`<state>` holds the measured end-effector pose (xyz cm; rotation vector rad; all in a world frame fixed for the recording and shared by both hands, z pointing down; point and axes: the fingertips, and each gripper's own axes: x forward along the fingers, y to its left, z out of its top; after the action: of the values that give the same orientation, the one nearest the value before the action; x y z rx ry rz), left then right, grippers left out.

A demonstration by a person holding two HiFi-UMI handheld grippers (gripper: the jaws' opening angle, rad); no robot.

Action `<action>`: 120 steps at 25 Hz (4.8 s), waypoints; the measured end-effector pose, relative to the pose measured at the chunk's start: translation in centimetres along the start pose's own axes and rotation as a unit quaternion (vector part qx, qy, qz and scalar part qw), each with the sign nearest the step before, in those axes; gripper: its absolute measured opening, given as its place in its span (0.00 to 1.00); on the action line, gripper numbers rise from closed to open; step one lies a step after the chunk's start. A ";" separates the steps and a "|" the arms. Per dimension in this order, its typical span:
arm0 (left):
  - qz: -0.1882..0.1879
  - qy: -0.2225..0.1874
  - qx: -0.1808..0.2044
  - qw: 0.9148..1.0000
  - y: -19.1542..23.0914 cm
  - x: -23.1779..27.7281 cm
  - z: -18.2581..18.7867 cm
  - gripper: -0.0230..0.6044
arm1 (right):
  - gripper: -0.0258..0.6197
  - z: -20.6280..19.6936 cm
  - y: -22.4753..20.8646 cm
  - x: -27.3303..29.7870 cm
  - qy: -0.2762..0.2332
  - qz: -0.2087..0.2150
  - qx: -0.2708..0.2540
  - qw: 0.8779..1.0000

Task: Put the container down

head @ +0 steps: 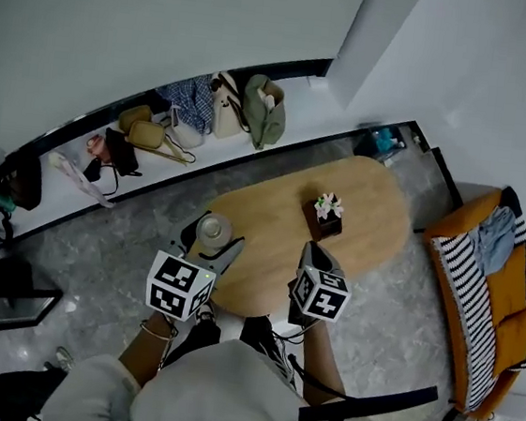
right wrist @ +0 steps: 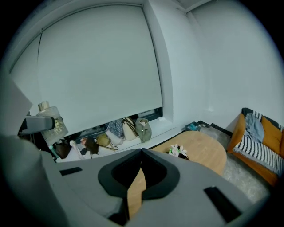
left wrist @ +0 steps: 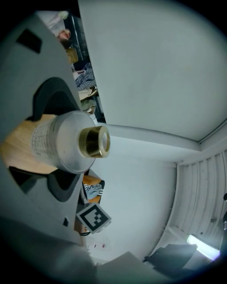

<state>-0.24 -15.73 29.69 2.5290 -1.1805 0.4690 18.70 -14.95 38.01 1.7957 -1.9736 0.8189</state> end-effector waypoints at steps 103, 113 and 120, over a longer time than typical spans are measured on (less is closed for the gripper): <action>-0.019 0.109 0.035 0.993 9.3 43.6 -28.9 0.57 | 0.08 -19.2 -10.6 31.9 0.132 0.044 0.048 0.989; -0.014 0.112 0.061 0.992 9.2 43.2 -29.4 0.57 | 0.08 -20.2 -11.1 31.4 0.136 0.039 0.058 0.988; -0.010 0.110 0.078 0.991 8.9 43.1 -29.6 0.57 | 0.08 -20.3 -11.5 31.3 0.136 0.037 0.061 0.988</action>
<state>14.20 -38.31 75.46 2.5330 -1.0733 0.8419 23.18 -27.15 74.83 1.5833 -1.8556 1.1645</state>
